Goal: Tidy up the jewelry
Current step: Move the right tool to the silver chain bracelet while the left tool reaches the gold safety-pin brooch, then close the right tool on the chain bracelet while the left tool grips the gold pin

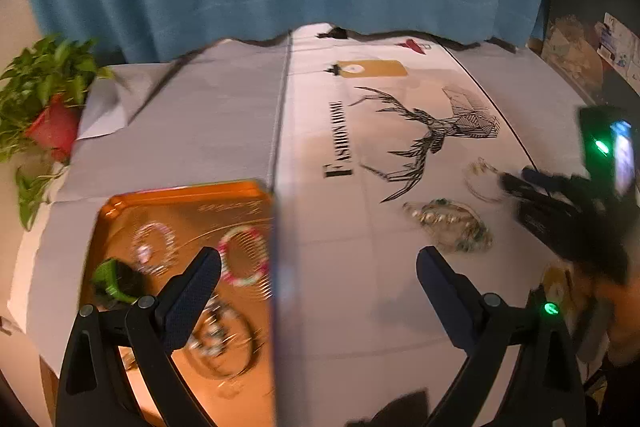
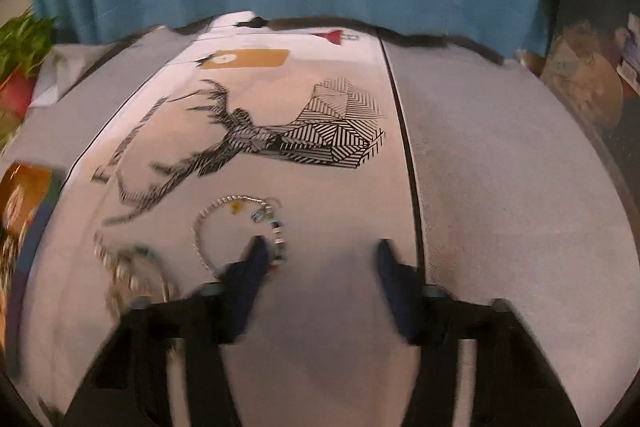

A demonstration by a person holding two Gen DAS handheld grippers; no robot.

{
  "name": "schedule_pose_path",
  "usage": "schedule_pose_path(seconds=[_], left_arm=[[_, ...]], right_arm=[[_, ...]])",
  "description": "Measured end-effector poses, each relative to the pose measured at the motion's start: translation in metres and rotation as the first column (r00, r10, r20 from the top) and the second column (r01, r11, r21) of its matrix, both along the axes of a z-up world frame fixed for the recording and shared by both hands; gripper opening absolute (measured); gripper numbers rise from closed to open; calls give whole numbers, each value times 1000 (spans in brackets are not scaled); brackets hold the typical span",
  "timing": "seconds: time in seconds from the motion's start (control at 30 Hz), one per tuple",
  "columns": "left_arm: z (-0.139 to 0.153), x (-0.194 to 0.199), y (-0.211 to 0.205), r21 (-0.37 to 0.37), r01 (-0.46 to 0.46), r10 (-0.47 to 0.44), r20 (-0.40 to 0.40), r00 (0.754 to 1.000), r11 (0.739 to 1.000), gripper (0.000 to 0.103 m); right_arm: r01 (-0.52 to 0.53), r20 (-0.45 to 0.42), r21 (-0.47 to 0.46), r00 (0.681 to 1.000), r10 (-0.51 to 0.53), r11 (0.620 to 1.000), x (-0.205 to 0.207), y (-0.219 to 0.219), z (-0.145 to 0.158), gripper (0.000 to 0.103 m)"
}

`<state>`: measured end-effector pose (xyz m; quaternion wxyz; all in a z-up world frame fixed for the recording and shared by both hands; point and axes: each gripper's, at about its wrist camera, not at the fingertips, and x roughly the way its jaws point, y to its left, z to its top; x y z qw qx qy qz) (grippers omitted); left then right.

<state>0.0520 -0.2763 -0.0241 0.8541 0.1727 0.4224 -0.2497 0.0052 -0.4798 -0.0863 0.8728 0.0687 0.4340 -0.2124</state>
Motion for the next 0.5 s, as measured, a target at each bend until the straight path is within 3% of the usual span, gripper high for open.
schedule_pose_path(seconds=[0.03, 0.1, 0.3, 0.37, 0.47, 0.5], left_arm=[[-3, 2, -7, -1, 6, -6, -14, 1000, 1000, 97], [-11, 10, -21, -23, 24, -25, -64, 998, 999, 97], [-36, 35, -53, -82, 17, -36, -230, 973, 997, 96], [-44, 45, -59, -108, -12, -19, -282, 959, 994, 88], [-54, 54, -67, -123, -24, -22, -362, 932, 992, 58], [-57, 56, -67, -133, -28, -26, -387, 922, 991, 42]], right_arm=[[20, -35, -54, 999, -22, 998, -6, -1, 0, 3], [54, -43, -93, 997, -58, 994, -22, -8, -1, 3], [140, 7, -27, 990, -140, 990, -59, -23, 1, 3], [139, 9, -24, 990, -139, 990, -60, -23, 2, 3], [140, 11, -19, 990, -140, 990, -61, -25, 2, 3], [140, 14, -15, 990, -140, 990, -63, -25, 2, 3]])
